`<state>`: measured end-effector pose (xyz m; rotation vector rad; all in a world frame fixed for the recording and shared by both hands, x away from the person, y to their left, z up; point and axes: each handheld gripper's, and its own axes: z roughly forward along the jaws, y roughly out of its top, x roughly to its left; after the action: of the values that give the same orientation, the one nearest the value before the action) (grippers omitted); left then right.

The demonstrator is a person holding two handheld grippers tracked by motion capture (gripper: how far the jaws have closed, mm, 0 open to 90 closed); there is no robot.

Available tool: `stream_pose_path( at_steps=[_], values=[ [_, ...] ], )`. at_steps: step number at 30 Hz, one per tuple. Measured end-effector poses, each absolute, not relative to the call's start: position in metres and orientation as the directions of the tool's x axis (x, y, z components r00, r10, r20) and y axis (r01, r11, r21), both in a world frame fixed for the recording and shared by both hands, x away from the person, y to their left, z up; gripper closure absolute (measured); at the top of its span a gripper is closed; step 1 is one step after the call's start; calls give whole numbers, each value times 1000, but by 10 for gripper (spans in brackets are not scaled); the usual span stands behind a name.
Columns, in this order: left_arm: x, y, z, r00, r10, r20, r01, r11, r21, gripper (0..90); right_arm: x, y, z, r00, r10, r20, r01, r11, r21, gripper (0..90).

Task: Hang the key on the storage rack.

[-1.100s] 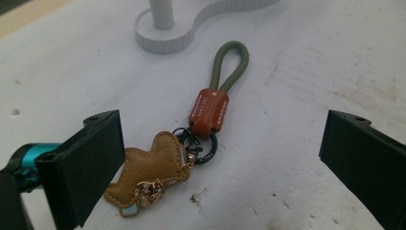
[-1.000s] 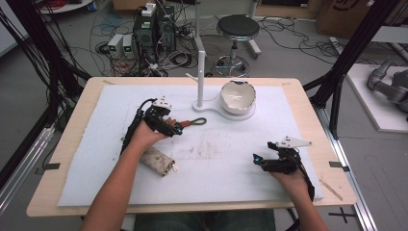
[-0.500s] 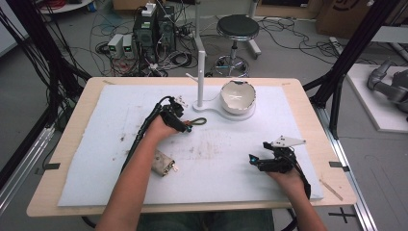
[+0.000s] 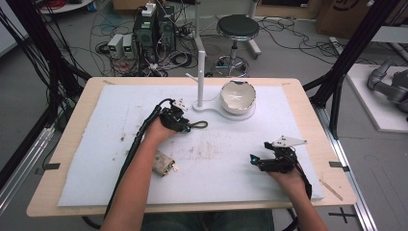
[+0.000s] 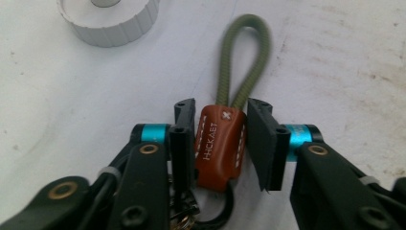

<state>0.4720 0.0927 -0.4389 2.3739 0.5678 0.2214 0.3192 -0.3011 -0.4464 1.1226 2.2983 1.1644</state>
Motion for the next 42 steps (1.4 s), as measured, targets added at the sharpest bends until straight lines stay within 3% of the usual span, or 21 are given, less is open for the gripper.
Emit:
stream_pose_path(
  at_steps=[7,14,27,42],
  values=[
    [464,88,-432,887,457,61,319,-704,635,696,320,-299,-447,-640,767,50,497,364,788,177],
    [453,108,-401,857,515,29,317,-571,758,697,320,-297,-447,-644,763,47,493,367,789,177],
    [428,130,-338,815,579,33,269,-427,863,697,323,-290,-448,-661,749,44,486,382,786,177],
    [429,125,-274,798,594,105,186,-408,894,697,325,-287,-449,-662,748,49,494,386,779,177]
  ],
)
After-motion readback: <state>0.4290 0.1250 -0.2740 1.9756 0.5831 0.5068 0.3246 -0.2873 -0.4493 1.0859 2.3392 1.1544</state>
